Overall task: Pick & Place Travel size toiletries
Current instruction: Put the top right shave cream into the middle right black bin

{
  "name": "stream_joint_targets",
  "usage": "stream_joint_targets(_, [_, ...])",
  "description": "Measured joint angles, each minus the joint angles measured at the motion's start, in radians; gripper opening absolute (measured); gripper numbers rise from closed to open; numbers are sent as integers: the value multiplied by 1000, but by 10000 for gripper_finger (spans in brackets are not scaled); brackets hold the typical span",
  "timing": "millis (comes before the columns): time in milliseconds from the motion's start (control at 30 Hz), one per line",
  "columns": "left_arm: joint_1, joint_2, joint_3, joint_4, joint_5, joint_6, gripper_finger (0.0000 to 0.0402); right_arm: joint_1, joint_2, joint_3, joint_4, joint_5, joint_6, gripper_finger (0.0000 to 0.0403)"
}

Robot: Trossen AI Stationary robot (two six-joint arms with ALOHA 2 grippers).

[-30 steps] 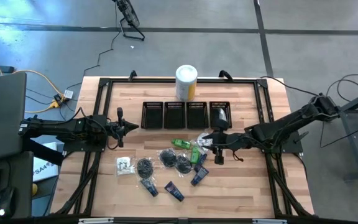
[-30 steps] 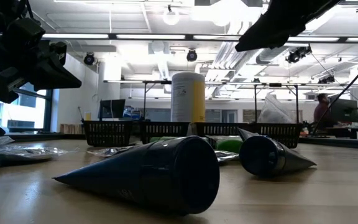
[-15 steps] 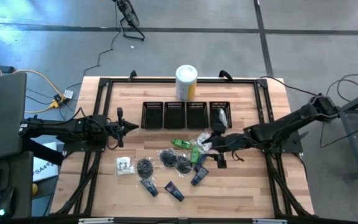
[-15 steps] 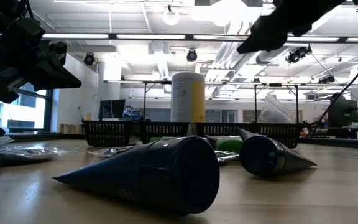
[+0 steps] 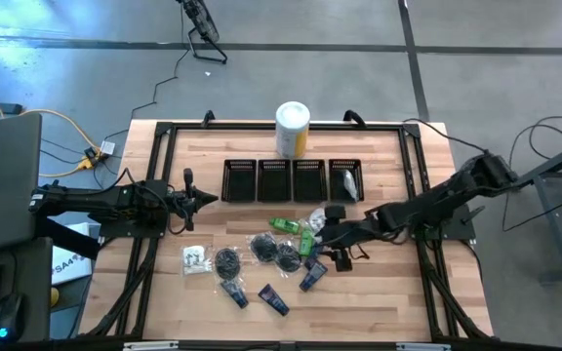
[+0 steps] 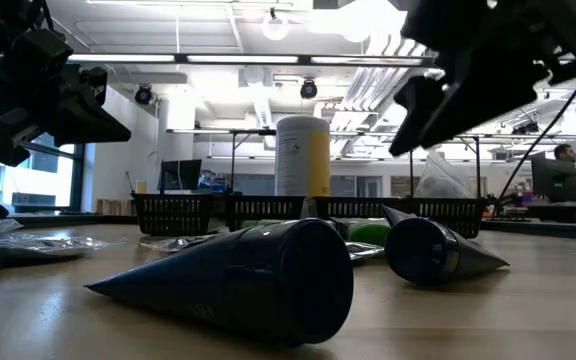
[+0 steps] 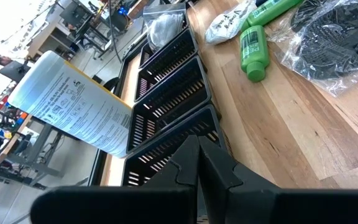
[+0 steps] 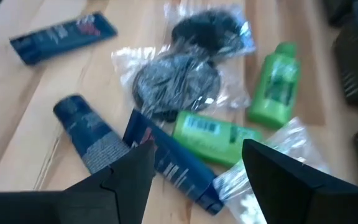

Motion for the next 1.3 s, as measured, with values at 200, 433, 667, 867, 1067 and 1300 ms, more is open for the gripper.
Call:
stream_joint_targets(200, [0,0,0,0,0,0,1,0,77,0,0,-46,0,236])
stream_joint_targets(433, [0,0,0,0,0,0,1,1,127,0,13,-40,-6,236])
stream_joint_targets(667, [0,0,0,0,0,0,1,-11,139,0,25,-39,-26,236])
stream_joint_targets(867, [0,0,0,-1,0,0,1,-29,146,0,27,-73,-34,236])
stream_joint_targets(1067, [0,0,0,-1,0,0,1,-39,203,0,48,-98,-60,236])
stream_joint_targets(1300, [0,0,0,-1,0,2,1,-39,212,1,53,-98,-58,236])
